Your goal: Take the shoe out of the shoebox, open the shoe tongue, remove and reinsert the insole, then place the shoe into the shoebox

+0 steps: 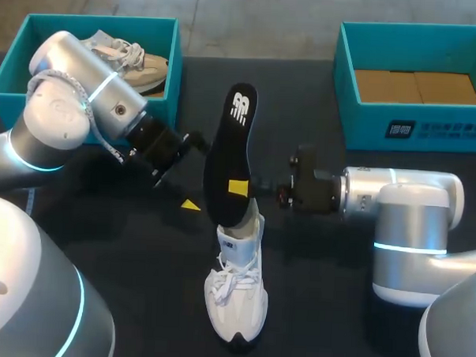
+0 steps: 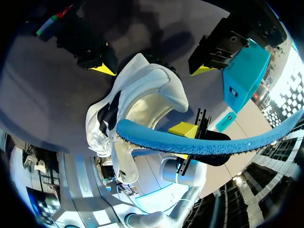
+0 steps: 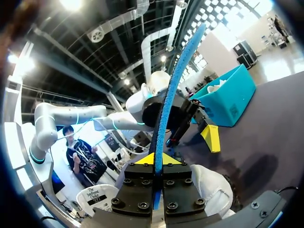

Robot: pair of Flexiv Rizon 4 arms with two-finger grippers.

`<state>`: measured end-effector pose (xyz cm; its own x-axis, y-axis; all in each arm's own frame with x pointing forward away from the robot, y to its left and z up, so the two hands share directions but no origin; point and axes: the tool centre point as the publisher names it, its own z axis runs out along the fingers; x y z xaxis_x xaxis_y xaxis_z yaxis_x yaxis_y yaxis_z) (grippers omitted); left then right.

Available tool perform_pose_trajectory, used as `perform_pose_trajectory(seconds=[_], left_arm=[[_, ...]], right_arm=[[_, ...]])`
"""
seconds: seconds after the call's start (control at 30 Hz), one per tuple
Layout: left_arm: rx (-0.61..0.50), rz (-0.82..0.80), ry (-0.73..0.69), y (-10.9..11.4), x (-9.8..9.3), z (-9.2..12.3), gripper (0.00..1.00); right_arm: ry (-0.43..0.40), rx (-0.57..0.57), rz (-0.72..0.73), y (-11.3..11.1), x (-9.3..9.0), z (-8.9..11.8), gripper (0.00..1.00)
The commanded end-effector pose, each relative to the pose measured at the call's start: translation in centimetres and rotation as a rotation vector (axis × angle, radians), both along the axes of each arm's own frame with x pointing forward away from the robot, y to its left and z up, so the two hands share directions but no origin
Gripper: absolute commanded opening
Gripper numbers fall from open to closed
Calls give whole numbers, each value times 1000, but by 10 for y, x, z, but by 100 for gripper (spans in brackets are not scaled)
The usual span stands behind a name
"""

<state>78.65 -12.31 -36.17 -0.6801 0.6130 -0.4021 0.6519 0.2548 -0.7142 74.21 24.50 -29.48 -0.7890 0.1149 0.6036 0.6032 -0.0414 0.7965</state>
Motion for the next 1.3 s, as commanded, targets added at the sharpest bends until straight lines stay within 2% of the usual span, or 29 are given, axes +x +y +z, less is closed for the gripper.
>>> perform_pose_trajectory(seconds=[0.03,0.7,1.0,1.3], left_arm=[[0,-1,0,0,0,-1,100],[0,-1,0,0,0,-1,100],[0,-1,0,0,0,-1,100],[0,-1,0,0,0,-1,100]], right_arm=[[1,-4,-8,1,-5,-1,0],[22,-2,-12,2,-17,-11,0],[16,-5,-11,1,-16,-8,0],[-18,-23,-4,2,-6,6,0]])
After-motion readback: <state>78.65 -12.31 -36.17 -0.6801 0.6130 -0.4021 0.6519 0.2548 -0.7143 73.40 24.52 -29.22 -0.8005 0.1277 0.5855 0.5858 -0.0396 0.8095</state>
